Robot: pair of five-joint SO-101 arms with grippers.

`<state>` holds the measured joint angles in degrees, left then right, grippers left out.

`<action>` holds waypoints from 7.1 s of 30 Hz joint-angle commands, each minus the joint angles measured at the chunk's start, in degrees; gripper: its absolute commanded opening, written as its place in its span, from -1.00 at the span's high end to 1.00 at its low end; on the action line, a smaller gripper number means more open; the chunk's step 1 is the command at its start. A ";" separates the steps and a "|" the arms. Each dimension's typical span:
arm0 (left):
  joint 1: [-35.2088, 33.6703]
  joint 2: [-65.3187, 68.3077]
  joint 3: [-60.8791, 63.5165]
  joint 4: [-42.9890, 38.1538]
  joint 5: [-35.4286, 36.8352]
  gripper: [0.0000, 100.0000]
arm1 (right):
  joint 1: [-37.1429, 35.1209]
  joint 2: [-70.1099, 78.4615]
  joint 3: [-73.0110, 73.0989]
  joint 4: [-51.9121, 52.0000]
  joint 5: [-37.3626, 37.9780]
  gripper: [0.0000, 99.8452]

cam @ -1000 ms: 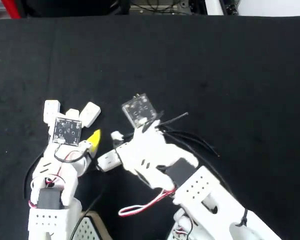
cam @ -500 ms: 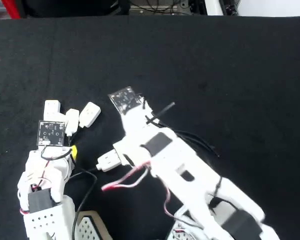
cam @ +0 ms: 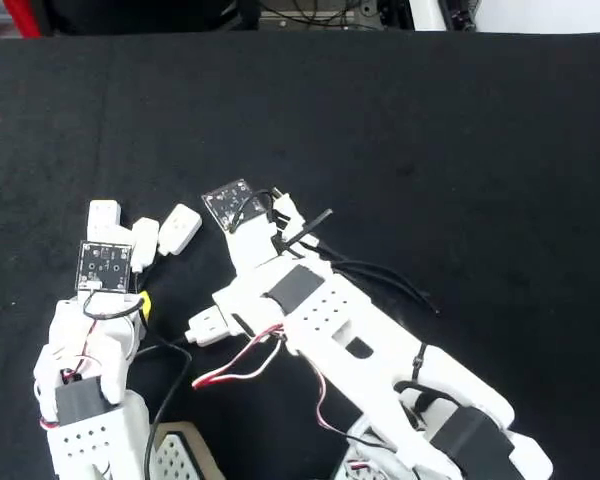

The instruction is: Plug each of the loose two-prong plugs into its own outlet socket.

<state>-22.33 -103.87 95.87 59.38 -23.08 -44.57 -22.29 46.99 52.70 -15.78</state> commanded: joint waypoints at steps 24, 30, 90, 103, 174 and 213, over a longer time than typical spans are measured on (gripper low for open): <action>-0.13 -0.53 0.31 -1.32 -0.62 0.51 | -0.62 -8.66 -1.63 2.02 -3.78 0.98; -0.13 -0.53 0.31 -1.32 -0.62 0.51 | -3.34 -2.77 -2.59 0.70 -9.49 0.98; 0.75 -0.53 0.31 -1.32 -0.62 0.51 | -8.79 0.75 6.20 -5.89 -3.60 0.98; 0.75 -0.53 0.31 -1.32 -0.62 0.51 | 3.87 10.86 -5.32 9.67 7.65 0.98; 0.66 -0.53 0.31 -1.41 -0.70 0.51 | -4.48 16.13 -6.20 15.38 -9.14 0.98; 2.33 -0.53 1.45 -2.29 -0.70 0.51 | 84.66 22.90 -15.16 -13.19 44.66 0.97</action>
<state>-20.75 -103.87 96.22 58.42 -23.16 39.38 -6.20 38.64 43.47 29.58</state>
